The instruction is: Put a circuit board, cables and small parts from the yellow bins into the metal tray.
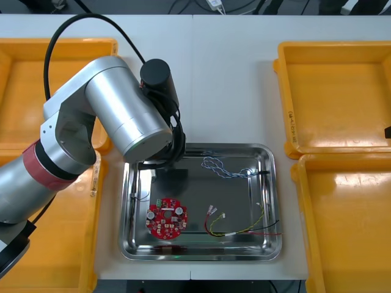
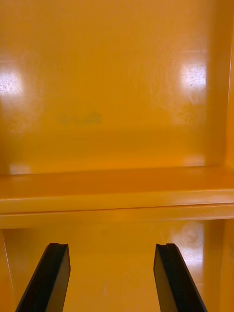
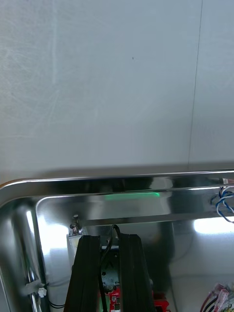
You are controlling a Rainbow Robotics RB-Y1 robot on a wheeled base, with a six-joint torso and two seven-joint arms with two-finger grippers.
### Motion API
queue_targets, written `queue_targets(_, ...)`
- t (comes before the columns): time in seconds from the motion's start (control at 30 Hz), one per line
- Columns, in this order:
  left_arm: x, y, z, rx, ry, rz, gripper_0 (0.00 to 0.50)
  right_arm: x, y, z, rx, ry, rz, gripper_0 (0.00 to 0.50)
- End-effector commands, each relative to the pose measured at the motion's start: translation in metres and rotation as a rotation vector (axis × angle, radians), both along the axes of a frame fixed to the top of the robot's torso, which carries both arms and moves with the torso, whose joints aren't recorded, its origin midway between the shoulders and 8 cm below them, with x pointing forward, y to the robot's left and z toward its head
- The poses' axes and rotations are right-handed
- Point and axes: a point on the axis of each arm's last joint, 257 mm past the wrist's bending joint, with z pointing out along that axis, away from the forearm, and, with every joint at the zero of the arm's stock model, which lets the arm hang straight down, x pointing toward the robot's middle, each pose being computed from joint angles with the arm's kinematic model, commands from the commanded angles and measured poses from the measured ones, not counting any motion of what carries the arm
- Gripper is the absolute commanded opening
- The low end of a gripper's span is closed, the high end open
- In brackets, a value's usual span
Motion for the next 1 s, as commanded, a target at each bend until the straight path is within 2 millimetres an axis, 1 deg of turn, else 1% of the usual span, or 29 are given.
queue_targets(0.03, -0.004, -0.023, -0.001, -0.051, -0.011, 0.018, 0.0, 0.001, -0.002, 0.013, -0.023, -0.036, 0.029, 0.5)
queue_targets(0.1, -0.007, -0.022, -0.01, -0.044, -0.005, 0.016, 0.0, 0.001, -0.002, 0.013, -0.023, -0.036, 0.029, 0.5)
queue_targets(0.37, -0.015, -0.02, -0.025, -0.028, 0.012, 0.014, 0.0, 0.001, -0.002, 0.013, -0.023, -0.036, 0.029, 0.5)
queue_targets(0.4, -0.015, -0.018, -0.03, -0.03, 0.016, 0.019, 0.0, 0.001, -0.002, 0.013, -0.023, -0.036, 0.029, 0.5)
queue_targets(1.0, -0.012, -0.016, -0.052, -0.026, 0.025, 0.03, 0.0, 0.001, -0.002, 0.013, -0.023, -0.036, 0.029, 0.5)
